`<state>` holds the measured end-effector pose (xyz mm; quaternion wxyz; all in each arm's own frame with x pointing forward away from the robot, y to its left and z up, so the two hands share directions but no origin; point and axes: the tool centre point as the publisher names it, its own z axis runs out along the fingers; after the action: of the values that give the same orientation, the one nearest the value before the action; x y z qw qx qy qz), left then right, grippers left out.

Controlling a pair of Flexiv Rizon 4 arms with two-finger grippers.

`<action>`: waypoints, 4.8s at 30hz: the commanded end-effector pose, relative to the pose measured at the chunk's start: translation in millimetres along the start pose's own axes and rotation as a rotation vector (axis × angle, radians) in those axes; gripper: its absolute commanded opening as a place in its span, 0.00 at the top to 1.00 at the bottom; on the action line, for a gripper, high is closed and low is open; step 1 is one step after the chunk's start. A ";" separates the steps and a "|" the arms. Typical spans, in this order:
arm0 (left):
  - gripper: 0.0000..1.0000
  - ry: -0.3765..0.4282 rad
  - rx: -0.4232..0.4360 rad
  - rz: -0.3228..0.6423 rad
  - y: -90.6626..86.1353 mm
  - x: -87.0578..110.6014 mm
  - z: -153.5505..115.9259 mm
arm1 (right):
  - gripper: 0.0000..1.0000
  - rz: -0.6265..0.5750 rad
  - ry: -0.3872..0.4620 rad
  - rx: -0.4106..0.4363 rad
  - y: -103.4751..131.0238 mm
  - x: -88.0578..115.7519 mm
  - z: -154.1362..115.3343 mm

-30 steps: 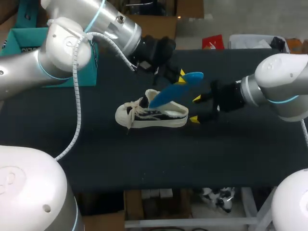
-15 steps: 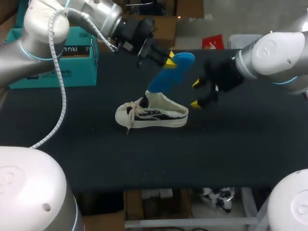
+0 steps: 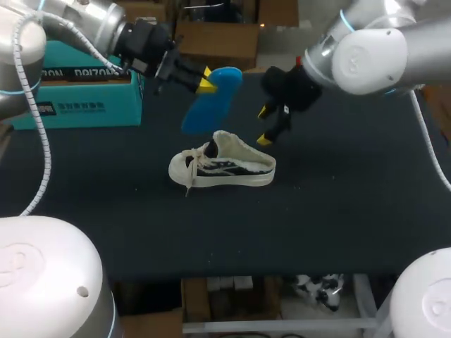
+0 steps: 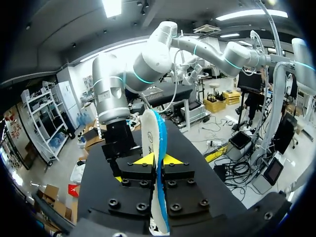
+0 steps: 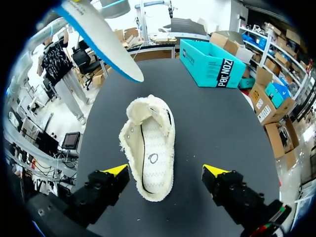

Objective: Open the shoe tongue, take the insole out of the shoe, put the insole back into the shoe, and pack the shoe into the shoebox

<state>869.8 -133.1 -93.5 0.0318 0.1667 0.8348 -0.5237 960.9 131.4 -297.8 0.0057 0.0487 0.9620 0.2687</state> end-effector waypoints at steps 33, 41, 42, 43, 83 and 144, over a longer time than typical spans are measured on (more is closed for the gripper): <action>1.00 -0.360 -0.130 -0.304 119.7 88.0 -106.6 | 0.00 0.057 -0.055 0.497 25.8 -2.2 67.7; 1.00 -0.371 -0.140 -0.321 128.3 92.2 -111.6 | 0.80 0.059 -0.056 0.517 30.3 -3.7 76.5; 1.00 -0.371 -0.140 -0.322 129.4 92.6 -112.3 | 0.85 0.064 -0.056 0.521 30.2 -4.1 77.4; 1.00 -0.371 -0.140 -0.323 130.4 93.1 -113.0 | 1.00 0.067 -0.055 0.523 30.0 -4.3 78.4; 1.00 -0.037 -0.014 -0.094 93.5 -11.7 -73.0 | 1.00 0.763 -0.257 0.336 31.4 48.2 43.3; 1.00 0.097 0.248 -0.099 45.1 42.0 -41.0 | 0.00 1.134 -0.237 0.090 -23.6 95.8 -8.6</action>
<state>889.1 -73.6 -111.5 -0.1017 0.1913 0.7752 -0.5934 873.7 142.5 -312.7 -0.0127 0.5908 0.7903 0.1617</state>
